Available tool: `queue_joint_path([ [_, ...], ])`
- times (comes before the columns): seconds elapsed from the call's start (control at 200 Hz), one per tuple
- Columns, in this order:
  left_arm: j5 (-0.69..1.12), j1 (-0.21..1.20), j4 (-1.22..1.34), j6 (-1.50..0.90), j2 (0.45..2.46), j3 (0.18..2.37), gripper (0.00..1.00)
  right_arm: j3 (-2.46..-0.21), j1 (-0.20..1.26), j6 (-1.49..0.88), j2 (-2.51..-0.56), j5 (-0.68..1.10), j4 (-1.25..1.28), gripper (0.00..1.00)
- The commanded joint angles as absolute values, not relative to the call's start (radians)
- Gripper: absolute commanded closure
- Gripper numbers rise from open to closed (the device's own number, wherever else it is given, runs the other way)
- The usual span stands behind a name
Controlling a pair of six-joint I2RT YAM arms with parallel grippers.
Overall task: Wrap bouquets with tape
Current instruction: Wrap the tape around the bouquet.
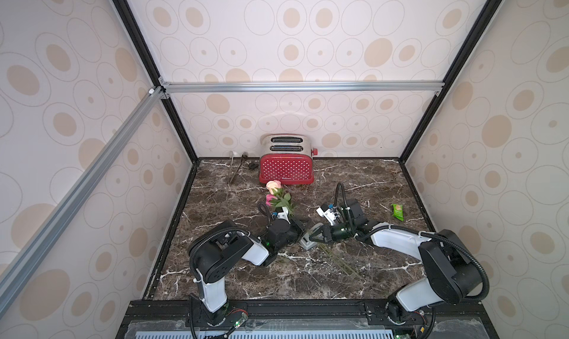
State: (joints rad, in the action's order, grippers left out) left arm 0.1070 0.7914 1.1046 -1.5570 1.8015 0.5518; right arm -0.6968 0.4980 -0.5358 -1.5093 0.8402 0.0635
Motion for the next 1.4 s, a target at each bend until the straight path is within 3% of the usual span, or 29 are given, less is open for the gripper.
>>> queue_joint_path([
  [0.0,0.117,0.785,1.131,-1.553,1.771,0.569,0.68,-0.704,0.503,-0.471,-1.472,0.749,-0.018,1.00],
  [0.38,0.127,0.781,1.099,-1.590,1.757,0.567,0.63,-0.737,0.627,-0.238,-1.356,0.455,-0.160,1.00],
  [0.625,0.135,0.781,1.034,-1.620,1.747,0.584,0.65,-0.765,0.791,-0.080,-1.328,0.119,-0.220,1.00],
  [0.82,0.133,0.781,0.990,-1.627,1.741,0.594,0.84,-0.778,0.862,-0.029,-1.334,-0.036,-0.219,1.00],
  [1.051,0.141,0.781,0.996,-1.647,1.754,0.598,0.92,-0.793,0.946,0.040,-1.341,-0.208,-0.219,1.00],
  [1.091,0.143,0.780,0.991,-1.648,1.754,0.598,1.00,-0.796,0.964,0.049,-1.347,-0.245,-0.221,1.00],
  [1.146,0.141,0.781,0.999,-1.641,1.754,0.597,1.00,-0.802,0.974,0.050,-1.353,-0.270,-0.225,1.00],
  [1.221,0.136,0.781,1.021,-1.638,1.752,0.587,1.00,-0.815,0.974,0.008,-1.352,-0.278,-0.244,0.79],
  [1.396,0.124,0.778,1.071,-1.614,1.748,0.563,1.00,-0.826,0.940,-0.115,-1.299,-0.150,-0.280,0.43],
])
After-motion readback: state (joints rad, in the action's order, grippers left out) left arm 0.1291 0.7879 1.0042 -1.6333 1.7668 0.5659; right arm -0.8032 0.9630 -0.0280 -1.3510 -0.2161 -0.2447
